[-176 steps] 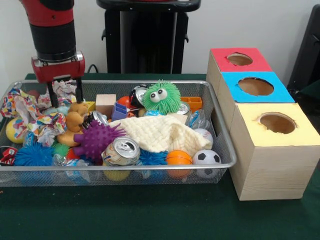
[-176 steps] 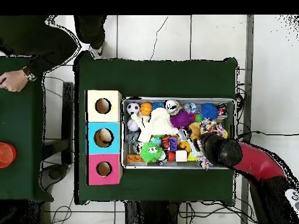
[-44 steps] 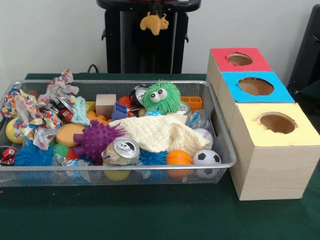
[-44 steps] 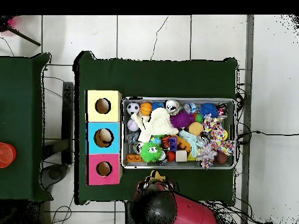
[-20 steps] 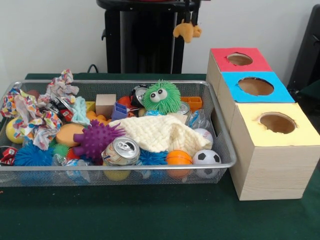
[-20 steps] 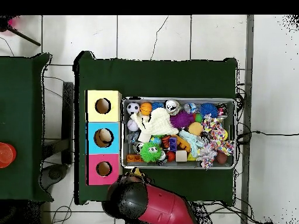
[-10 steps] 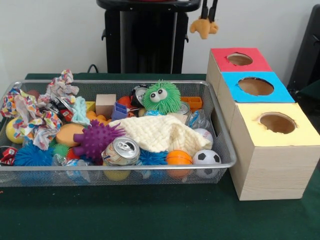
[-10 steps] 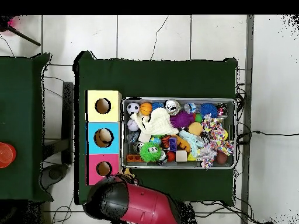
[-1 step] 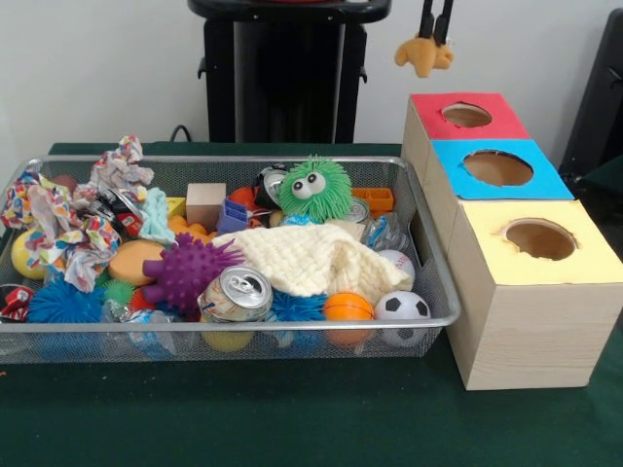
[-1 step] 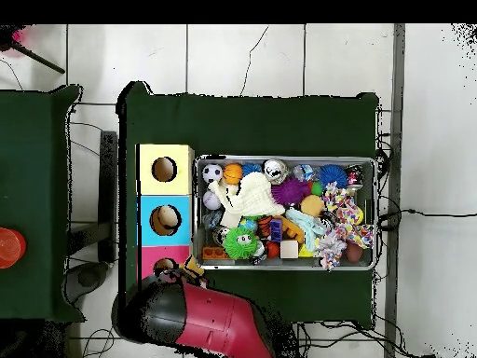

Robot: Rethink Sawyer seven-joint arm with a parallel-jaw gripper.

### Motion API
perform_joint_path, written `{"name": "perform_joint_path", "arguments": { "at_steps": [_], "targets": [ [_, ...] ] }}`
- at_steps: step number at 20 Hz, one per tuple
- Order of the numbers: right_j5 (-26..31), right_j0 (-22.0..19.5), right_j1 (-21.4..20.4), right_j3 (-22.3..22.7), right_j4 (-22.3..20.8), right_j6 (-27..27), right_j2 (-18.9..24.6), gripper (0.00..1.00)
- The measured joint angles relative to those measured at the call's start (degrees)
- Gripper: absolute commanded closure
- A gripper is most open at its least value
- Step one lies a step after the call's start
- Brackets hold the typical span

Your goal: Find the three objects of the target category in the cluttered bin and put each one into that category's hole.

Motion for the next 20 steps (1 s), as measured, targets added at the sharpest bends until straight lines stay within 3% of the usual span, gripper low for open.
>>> {"name": "perform_joint_path", "arguments": {
  "at_steps": [20],
  "targets": [
    [-1.29,-0.99,3.32,-0.97,3.37,2.32,0.0,1.0]
  ]
}}
